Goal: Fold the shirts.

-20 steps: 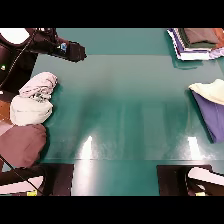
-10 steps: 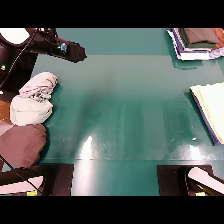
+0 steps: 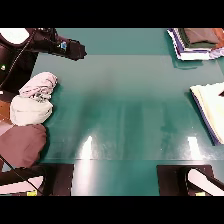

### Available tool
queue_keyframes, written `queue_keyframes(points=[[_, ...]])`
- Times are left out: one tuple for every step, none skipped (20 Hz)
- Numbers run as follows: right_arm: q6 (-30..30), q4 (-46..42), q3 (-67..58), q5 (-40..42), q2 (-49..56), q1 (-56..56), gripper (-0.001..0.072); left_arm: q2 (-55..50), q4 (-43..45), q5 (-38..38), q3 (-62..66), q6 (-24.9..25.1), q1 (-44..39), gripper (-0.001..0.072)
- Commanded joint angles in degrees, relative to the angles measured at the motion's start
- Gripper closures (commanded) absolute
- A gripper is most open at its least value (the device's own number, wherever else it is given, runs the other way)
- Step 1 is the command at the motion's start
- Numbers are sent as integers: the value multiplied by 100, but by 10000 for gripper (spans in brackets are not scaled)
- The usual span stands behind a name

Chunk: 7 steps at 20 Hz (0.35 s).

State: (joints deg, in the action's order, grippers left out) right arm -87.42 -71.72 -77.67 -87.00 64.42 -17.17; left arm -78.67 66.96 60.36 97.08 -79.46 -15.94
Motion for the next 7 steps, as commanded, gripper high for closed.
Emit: queue_keyframes(points=[[352,422,4,328,-15,940,697,0,-4,-323,0,-2,-2,683],[413,420,4,389,-15,1152,697,0,-4,-389,0,-4,-2,683],[433,420,4,431,-15,1296,697,0,-4,-461,0,-4,-2,683],[437,420,4,446,-15,1408,697,0,-4,-520,0,-4,-2,683],[437,420,4,446,-15,1475,697,0,-4,-568,0,-2,-2,683],[437,420,4,444,-15,1513,697,0,-4,-601,0,-4,-2,683],[437,422,4,435,-17,1517,697,0,-4,-599,0,-4,-2,683]])
